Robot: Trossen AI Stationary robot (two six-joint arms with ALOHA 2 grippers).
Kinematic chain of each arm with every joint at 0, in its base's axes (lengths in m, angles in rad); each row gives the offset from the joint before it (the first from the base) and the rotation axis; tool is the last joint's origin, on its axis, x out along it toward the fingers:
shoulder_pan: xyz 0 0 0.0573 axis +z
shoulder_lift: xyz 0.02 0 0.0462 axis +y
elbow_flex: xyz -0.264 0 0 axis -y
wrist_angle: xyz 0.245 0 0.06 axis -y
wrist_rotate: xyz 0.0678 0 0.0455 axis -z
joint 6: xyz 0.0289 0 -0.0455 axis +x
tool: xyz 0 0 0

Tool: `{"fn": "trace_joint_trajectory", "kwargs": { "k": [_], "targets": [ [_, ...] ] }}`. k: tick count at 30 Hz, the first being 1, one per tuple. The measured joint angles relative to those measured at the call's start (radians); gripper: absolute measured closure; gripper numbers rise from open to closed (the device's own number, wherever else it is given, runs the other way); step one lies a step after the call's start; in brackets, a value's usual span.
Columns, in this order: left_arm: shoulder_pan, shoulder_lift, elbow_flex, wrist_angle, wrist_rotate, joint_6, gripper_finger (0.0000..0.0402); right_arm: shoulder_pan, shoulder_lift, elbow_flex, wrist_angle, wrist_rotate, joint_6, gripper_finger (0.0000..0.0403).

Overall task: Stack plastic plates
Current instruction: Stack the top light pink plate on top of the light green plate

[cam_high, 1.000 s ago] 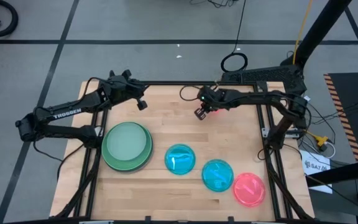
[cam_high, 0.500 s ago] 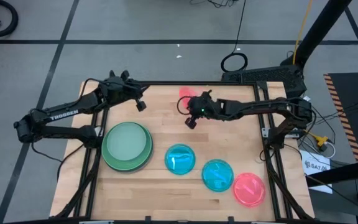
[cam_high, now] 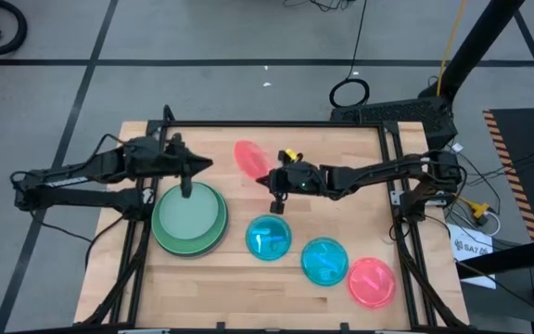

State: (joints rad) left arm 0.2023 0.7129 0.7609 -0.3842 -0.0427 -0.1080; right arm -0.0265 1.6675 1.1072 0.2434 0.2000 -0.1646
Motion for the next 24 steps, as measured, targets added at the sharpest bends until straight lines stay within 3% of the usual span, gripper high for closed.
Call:
{"fn": "trace_joint_trajectory", "kwargs": {
  "k": [7,15,24],
  "targets": [
    [-0.078,-0.049,0.0,-0.002,-0.001,-0.002,0.0366,0.037,0.11,0.058,0.132,-0.099,-0.036,0.0403],
    [-0.106,-0.065,0.0,-0.004,-0.011,0.011,0.0366,0.093,0.309,0.371,-0.145,-0.101,-0.181,0.0403],
    [-0.107,-0.087,0.0,-0.015,-0.012,0.05,0.0366,0.124,0.469,0.604,-0.254,-0.137,-0.291,0.0403]
  ]
}}
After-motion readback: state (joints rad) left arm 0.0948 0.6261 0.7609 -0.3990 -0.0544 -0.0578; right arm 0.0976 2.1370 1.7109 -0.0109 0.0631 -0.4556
